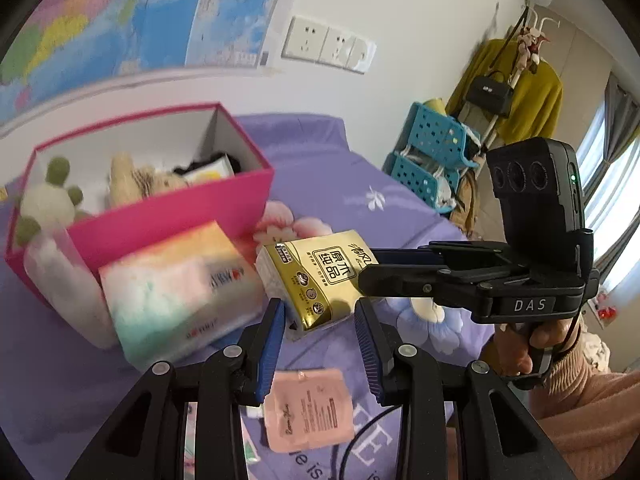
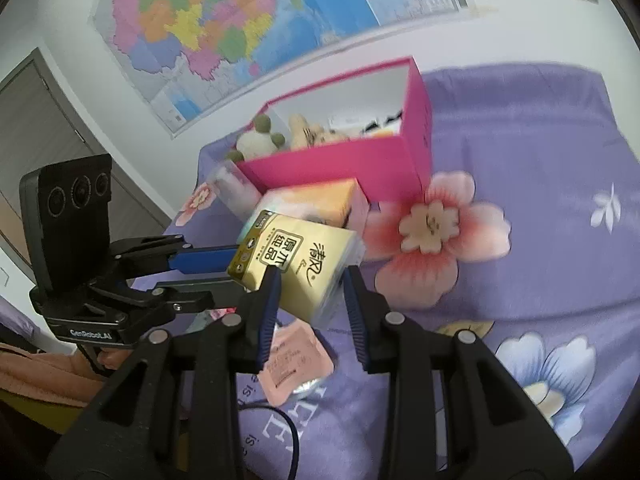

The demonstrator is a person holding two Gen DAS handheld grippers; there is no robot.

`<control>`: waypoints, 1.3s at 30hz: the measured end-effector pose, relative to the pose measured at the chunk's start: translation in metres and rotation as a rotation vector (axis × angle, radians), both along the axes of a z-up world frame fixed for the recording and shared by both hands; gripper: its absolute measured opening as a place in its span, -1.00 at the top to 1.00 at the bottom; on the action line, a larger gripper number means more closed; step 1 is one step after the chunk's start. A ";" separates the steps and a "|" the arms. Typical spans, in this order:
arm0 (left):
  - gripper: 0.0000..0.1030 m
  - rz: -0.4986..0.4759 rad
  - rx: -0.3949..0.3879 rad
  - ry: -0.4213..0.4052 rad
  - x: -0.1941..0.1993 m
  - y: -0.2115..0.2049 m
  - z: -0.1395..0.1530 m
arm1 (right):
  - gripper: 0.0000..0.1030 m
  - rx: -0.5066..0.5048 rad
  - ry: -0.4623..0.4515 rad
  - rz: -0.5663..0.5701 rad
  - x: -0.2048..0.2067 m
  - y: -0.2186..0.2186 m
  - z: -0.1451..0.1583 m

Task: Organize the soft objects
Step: 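Carry the yellow tissue pack into the pink box and release it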

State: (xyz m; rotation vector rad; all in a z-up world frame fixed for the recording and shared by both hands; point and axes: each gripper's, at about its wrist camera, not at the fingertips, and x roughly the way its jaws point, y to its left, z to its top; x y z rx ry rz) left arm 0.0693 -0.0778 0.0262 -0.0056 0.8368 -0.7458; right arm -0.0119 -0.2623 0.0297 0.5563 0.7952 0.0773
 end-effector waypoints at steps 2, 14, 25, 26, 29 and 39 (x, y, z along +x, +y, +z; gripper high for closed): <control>0.32 0.011 -0.005 -0.018 0.003 0.000 0.007 | 0.31 -0.020 -0.015 0.004 0.003 -0.001 0.007; 0.32 0.089 -0.020 -0.111 0.041 0.004 0.049 | 0.31 -0.107 -0.098 0.013 0.045 -0.019 0.045; 0.31 0.176 0.005 -0.112 0.093 0.007 0.059 | 0.31 -0.136 -0.109 0.022 0.098 -0.042 0.053; 0.32 0.185 0.014 -0.115 0.098 0.007 0.059 | 0.31 -0.133 -0.108 0.020 0.101 -0.044 0.052; 0.32 0.201 0.022 -0.092 0.113 0.006 0.055 | 0.31 -0.128 -0.096 0.018 0.114 -0.050 0.048; 0.32 0.244 0.071 -0.030 0.157 -0.002 0.036 | 0.31 -0.141 -0.020 -0.011 0.150 -0.068 0.026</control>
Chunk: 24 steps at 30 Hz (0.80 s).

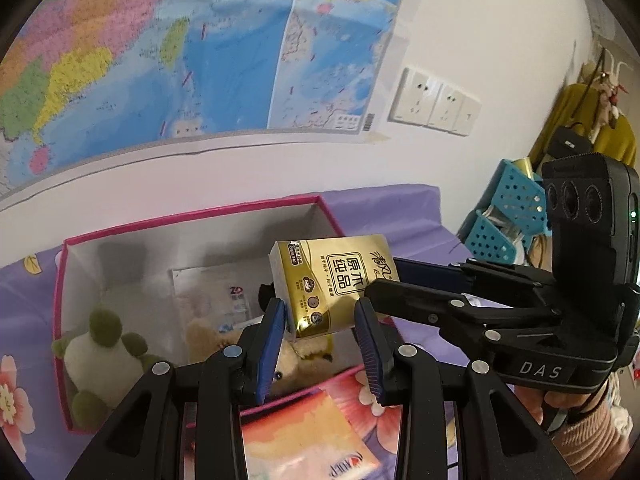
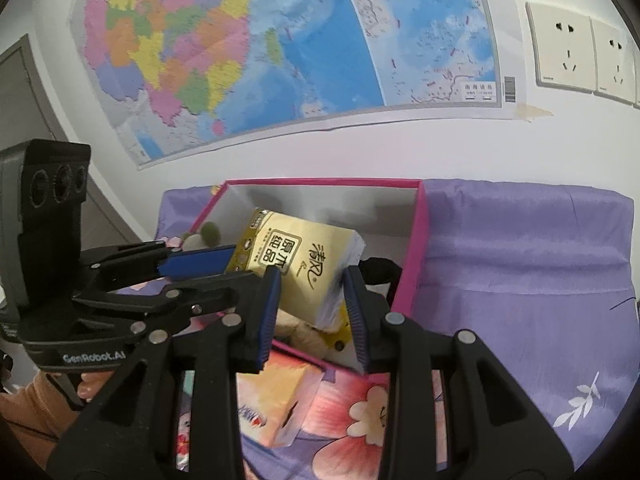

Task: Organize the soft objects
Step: 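Carry the yellow tissue pack into the pink box and release it, then move the right tool to the pink hand-cream pouch and grasp it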

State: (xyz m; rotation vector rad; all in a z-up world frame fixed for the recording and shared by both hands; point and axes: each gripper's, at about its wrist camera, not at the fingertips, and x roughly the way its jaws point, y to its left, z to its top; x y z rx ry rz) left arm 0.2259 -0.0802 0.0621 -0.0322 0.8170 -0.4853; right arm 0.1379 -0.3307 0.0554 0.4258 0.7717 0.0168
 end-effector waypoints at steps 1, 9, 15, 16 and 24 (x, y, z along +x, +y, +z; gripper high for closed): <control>0.32 0.004 0.003 0.007 0.004 0.000 -0.001 | 0.31 0.000 0.009 -0.003 0.005 -0.002 -0.003; 0.32 0.048 0.012 0.070 0.032 0.002 -0.014 | 0.34 0.000 0.057 -0.031 0.030 -0.011 -0.021; 0.31 0.104 0.028 0.079 0.038 0.006 -0.017 | 0.34 -0.008 0.060 -0.054 0.034 -0.012 -0.026; 0.31 0.104 0.028 0.073 0.036 0.006 -0.017 | 0.34 -0.010 0.057 -0.050 0.033 -0.010 -0.025; 0.26 0.075 0.023 -0.026 -0.004 0.015 0.000 | 0.34 0.007 0.023 -0.013 0.008 0.000 -0.010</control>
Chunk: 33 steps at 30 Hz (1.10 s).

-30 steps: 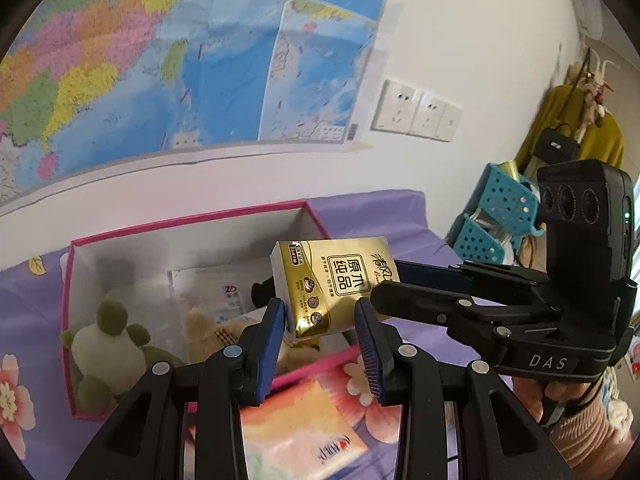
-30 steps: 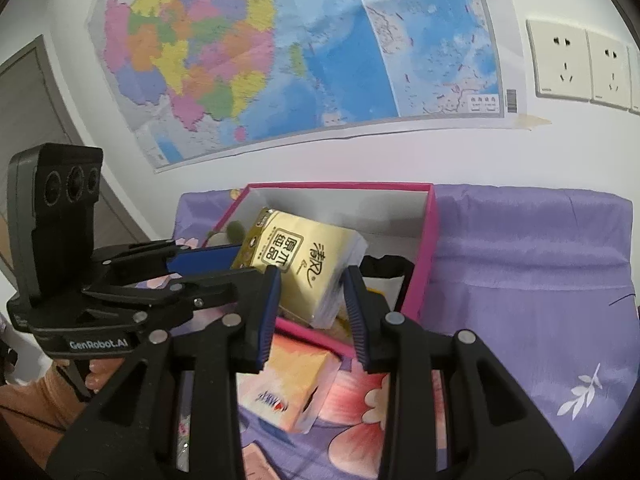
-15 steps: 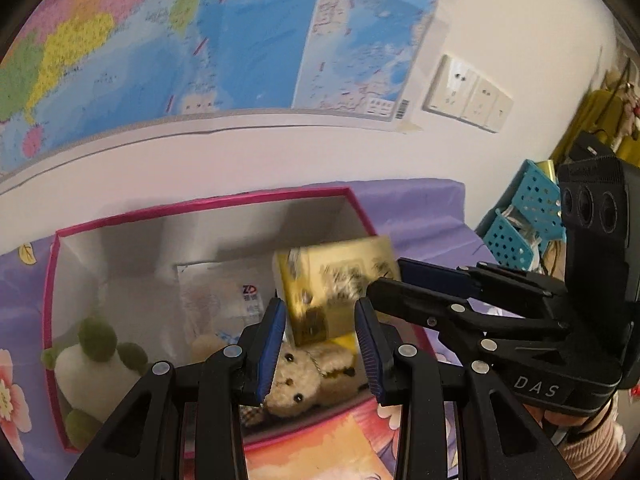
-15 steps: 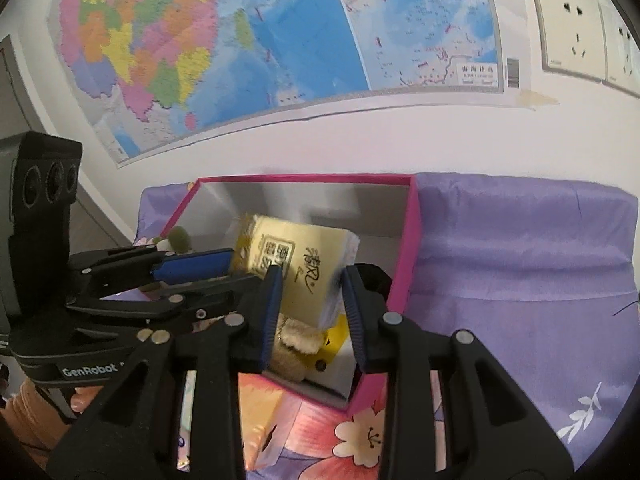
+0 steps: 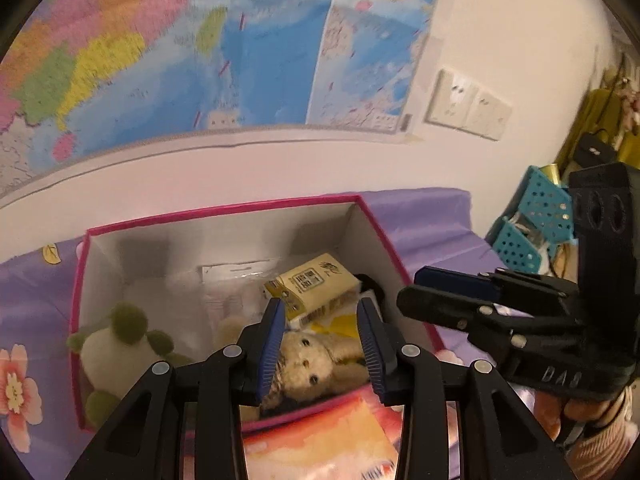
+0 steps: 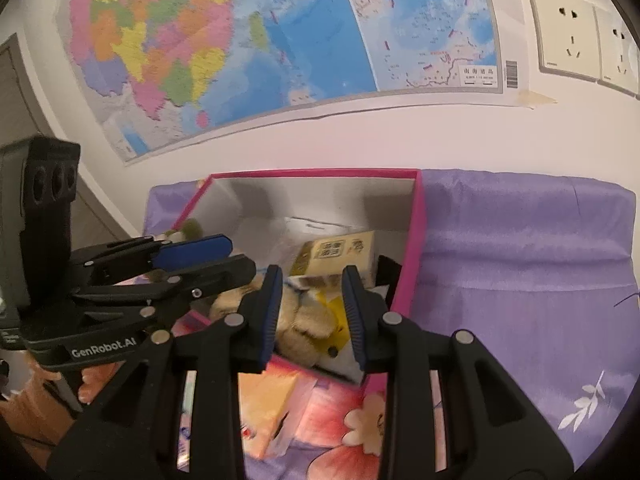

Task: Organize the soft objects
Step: 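Move the right tool to the pink hand-cream pouch and grasp it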

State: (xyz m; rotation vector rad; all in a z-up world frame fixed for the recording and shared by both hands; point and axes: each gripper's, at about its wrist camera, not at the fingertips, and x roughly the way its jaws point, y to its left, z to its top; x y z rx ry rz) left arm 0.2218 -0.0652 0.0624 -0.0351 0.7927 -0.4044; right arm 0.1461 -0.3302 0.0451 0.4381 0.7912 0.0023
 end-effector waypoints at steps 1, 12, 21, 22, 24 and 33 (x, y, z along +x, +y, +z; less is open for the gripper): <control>0.24 -0.007 -0.005 -0.011 -0.006 0.002 0.003 | 0.34 0.011 -0.013 0.005 -0.006 0.001 0.004; 0.10 -0.072 -0.062 -0.114 -0.096 0.027 0.021 | 0.31 0.050 -0.052 0.110 -0.066 0.034 0.028; 0.09 -0.162 -0.083 -0.034 -0.149 0.033 -0.012 | 0.29 0.061 0.013 0.176 -0.113 0.067 0.008; 0.09 -0.171 -0.086 -0.016 -0.153 0.032 -0.019 | 0.29 0.066 0.021 0.179 -0.115 0.068 0.005; 0.09 -0.193 -0.075 0.015 -0.163 0.028 -0.034 | 0.29 0.077 0.047 0.182 -0.122 0.073 -0.005; 0.09 -0.293 -0.149 0.182 -0.186 0.021 -0.083 | 0.28 0.154 0.122 0.182 -0.136 0.087 -0.042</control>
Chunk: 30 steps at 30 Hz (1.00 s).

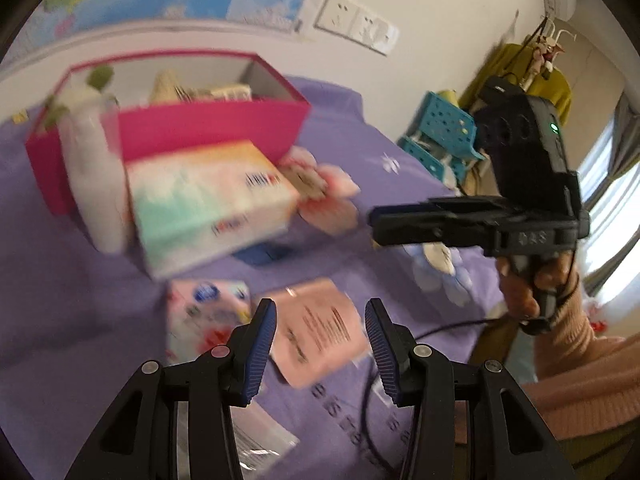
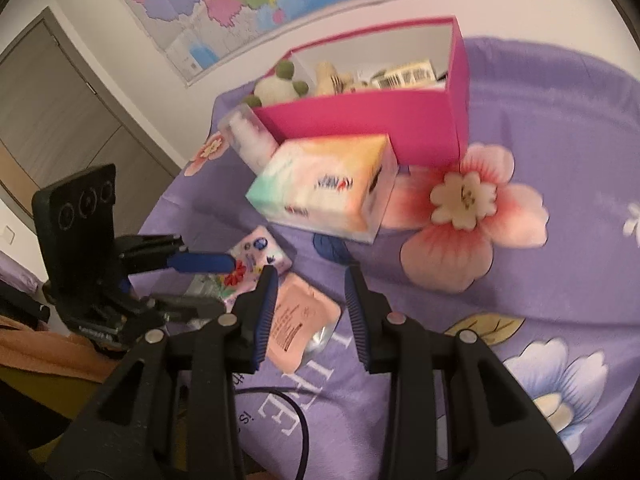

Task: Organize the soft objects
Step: 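Move the right tool to the pink hand-cream pouch and grasp it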

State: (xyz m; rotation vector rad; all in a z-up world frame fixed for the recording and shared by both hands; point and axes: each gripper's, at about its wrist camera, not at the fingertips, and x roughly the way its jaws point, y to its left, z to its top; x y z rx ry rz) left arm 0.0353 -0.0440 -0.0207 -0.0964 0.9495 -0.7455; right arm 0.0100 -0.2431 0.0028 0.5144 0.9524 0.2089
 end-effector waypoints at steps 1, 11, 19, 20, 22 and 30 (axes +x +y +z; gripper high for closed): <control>0.09 -0.008 -0.005 0.018 0.000 -0.002 -0.004 | 0.28 0.010 0.006 -0.002 0.000 0.000 -0.003; 0.09 0.083 0.023 0.089 0.009 0.011 -0.024 | 0.28 0.033 0.066 0.006 -0.001 0.011 -0.027; 0.09 0.084 0.064 0.097 0.008 0.005 -0.027 | 0.28 0.082 0.114 0.012 -0.007 0.020 -0.050; 0.09 0.075 0.076 0.103 0.008 0.001 -0.029 | 0.28 0.085 0.117 0.012 -0.008 0.020 -0.052; 0.09 0.075 0.098 0.112 0.008 -0.003 -0.032 | 0.28 0.088 0.120 0.003 -0.007 0.022 -0.056; 0.08 0.104 0.082 0.135 0.015 -0.004 -0.036 | 0.38 0.067 0.103 0.000 -0.010 0.024 -0.056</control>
